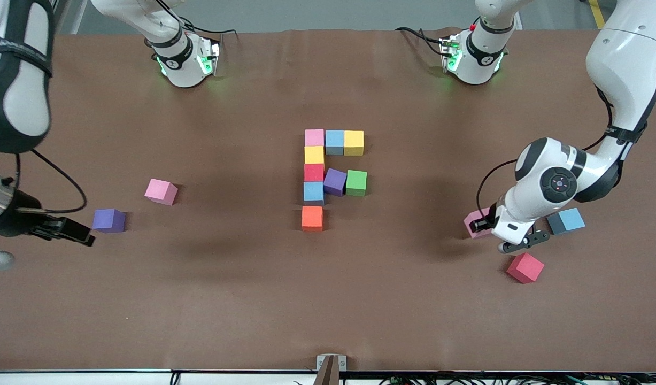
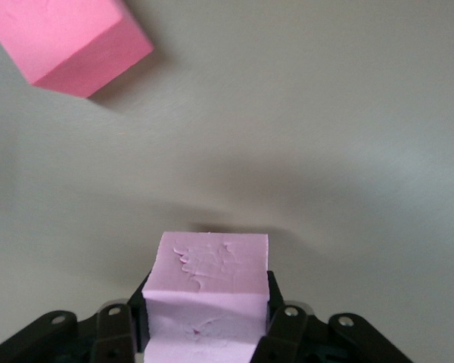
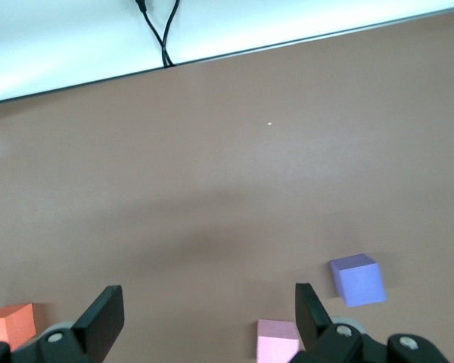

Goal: Arrange 11 blocks into digit 3
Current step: 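Lift the pink cube with the left gripper while the right gripper withdraws, then carry the pink cube with the left gripper beside the orange cube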

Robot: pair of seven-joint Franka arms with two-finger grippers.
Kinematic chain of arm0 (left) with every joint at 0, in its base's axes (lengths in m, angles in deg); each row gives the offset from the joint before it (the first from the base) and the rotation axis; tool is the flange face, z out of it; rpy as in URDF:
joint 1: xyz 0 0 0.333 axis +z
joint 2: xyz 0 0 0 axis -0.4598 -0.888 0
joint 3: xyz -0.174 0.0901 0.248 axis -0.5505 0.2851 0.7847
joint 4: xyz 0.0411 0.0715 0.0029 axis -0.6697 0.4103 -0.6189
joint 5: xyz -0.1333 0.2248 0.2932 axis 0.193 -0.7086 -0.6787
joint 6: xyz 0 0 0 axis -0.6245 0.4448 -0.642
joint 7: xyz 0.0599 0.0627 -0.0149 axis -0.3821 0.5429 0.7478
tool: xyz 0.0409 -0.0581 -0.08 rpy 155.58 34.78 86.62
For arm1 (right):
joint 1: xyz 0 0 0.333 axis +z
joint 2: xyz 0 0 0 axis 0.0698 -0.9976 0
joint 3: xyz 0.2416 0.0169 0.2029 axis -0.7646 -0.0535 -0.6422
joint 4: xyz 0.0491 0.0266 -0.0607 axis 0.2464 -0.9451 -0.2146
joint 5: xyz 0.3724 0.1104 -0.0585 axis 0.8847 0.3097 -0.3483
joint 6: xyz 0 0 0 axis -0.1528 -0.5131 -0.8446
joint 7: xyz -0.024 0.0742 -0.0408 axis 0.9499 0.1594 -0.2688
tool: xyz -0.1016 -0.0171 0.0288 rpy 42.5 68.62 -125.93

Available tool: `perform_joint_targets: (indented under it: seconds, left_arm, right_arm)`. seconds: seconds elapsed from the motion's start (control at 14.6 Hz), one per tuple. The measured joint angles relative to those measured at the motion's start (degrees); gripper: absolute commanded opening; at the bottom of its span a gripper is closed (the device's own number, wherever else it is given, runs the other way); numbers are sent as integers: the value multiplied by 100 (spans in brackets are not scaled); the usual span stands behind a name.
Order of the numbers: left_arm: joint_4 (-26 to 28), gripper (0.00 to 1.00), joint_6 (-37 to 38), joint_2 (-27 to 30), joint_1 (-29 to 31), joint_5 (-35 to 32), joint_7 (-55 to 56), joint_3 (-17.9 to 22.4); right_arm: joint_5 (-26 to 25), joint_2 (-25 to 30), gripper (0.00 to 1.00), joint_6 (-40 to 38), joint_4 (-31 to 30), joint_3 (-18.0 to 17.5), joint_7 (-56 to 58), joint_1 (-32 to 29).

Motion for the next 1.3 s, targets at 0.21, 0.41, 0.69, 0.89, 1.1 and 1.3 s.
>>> perform_joint_targets:
  seconds: [0.21,0.41,0.69,0.89,1.1,1.3]
  left_arm:
    - [-501,0,6,-245,-617,9,1140,14]
    - [-952,0,68,-523,-1189,235,2067,54]
    - [-1588,1,342,-770,-2632,472,3835,687]
    - [-1755,2,370,-860,-3561,622,5174,1191]
    - [-1934,4,370,-979,-3867,657,6622,1236]
    - [-2278,4,370,-1208,-4167,669,7688,1236]
  right_arm:
    - [-217,151,100,-19,-5,-49,37,-2]
    - [-267,291,100,-65,-38,-78,36,0]
    - [-417,629,100,-318,-166,-445,36,-369]
    - [-801,1189,100,-359,-596,-1248,35,-1035]
    - [-862,1697,100,-546,-803,-1600,42,-1440]
    - [-862,1870,100,-969,-792,-1587,53,-1488]
